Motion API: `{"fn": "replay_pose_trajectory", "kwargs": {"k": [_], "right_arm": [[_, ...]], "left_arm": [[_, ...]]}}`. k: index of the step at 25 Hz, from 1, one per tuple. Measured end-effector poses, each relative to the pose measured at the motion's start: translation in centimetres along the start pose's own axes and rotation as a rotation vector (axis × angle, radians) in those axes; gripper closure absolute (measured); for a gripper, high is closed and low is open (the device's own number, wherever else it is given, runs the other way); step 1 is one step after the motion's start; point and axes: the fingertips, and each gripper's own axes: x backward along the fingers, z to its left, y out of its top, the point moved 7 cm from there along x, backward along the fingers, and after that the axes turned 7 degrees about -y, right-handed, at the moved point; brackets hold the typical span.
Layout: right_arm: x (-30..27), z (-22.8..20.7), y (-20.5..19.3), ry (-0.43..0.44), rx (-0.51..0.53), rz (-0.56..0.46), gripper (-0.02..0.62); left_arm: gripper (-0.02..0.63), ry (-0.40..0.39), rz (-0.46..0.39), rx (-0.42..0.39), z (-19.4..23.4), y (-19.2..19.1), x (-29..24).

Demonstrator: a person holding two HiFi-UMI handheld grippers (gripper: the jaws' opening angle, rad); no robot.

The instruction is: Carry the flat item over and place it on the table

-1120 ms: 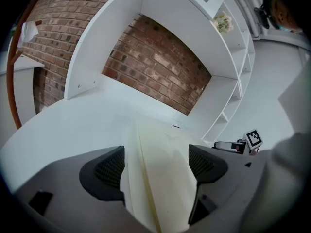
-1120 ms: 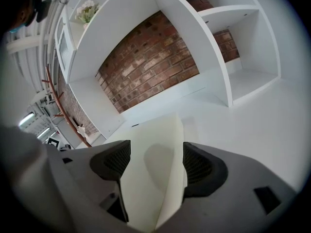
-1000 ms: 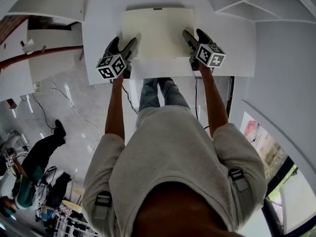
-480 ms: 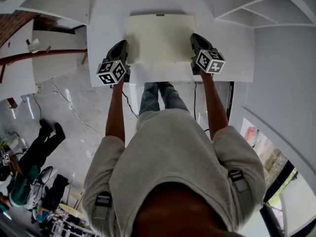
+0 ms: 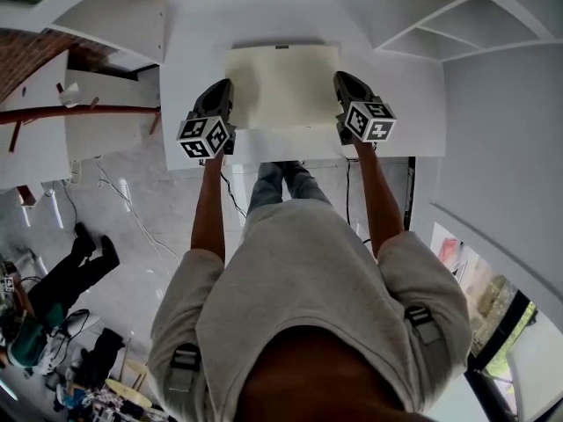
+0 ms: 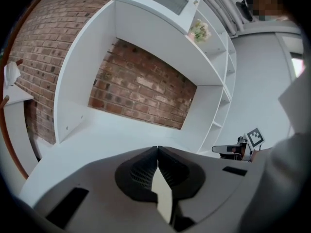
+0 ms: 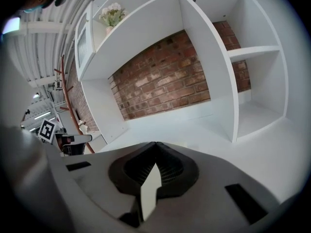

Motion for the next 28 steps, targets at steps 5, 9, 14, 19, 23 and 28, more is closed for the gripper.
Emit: {"fn": "replay_pose_trajectory", "kwargs": {"k": [5, 9, 14, 19, 23, 28], "right_arm": [[0.6, 0.6, 3.1, 0.018, 0.063, -0.081, 0.569], [1.6, 1.0, 5.8, 0.021, 0.102, -0.148, 0.569], [2.8, 1.4, 8.6, 0.027, 0.115, -0.215, 0.57], [3.7, 1.9, 11.0, 0.039, 0.132, -0.275, 0.571], [4.3, 2.2, 12.4, 0.044, 0.148, -0.302, 0.571], [4.6, 2.5, 13.8, 0.05, 0.161, -0.334, 0.571]], "left_arm": [[0.589, -0.017, -0.056, -0.057, -1.1, 3.9, -0.6], [0.589, -0.029, -0.098, -0.084, -2.0, 6.4, -0.7], [0.589, -0.046, -0.133, -0.117, -3.3, 8.6, -0.2], [0.589, -0.051, -0.165, -0.151, -4.0, 10.4, 0.3], [0.589, -0.047, -0.192, -0.166, -4.3, 11.7, 0.5], [0.589, -0.048, -0.222, -0.186, -4.4, 13.4, 0.3]]}}
